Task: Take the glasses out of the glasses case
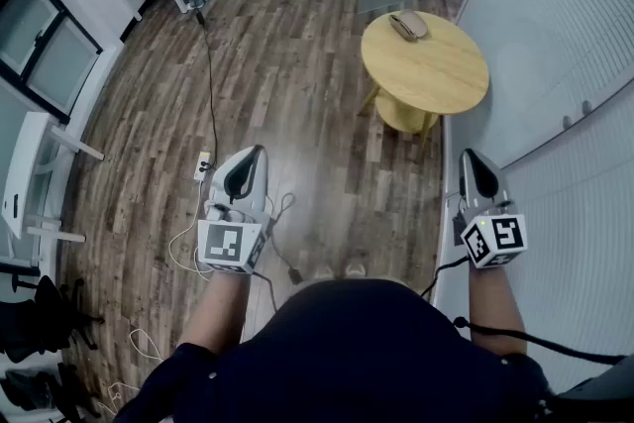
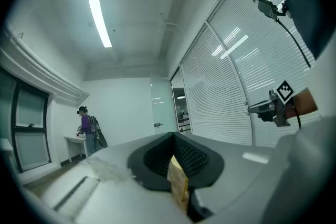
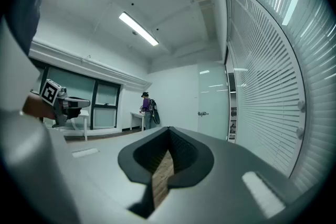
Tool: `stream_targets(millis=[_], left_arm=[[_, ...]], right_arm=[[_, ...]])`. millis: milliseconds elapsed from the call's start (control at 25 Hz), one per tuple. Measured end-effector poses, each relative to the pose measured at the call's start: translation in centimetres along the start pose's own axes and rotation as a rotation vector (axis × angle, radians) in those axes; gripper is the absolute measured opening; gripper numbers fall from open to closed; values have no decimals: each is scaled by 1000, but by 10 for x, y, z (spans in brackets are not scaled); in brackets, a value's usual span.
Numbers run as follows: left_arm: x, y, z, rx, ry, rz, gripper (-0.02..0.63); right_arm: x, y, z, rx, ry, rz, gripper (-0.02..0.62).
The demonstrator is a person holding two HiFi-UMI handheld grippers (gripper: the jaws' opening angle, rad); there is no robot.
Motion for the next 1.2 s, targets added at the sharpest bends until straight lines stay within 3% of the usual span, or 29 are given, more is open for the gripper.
stream_targets(millis=[520,680,920,1200], left_arm=[[-30,-14,-26,5,-26,-23,6],[-39,-4,-31,31,-36,-20,6],[-20,3,-47,31,-23,-49,6],[-2,7,-107,-5,49,-36,6]], right_arm=[[-41,12,7,-40,-17,-23,9],[-51,23,1,-34,-9,65,9],[-54,29,-21,7,-15,66,9],[-62,32,-61,-1,56,94,9]])
Point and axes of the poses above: the fingertips, and each gripper's own axes: z backward along the fingers, x to its left, y out of its underside, the point moved 5 cm from there along z, backward along the fingers, and after that the axes turned 8 degrees about -z, right-handed, at the moved point
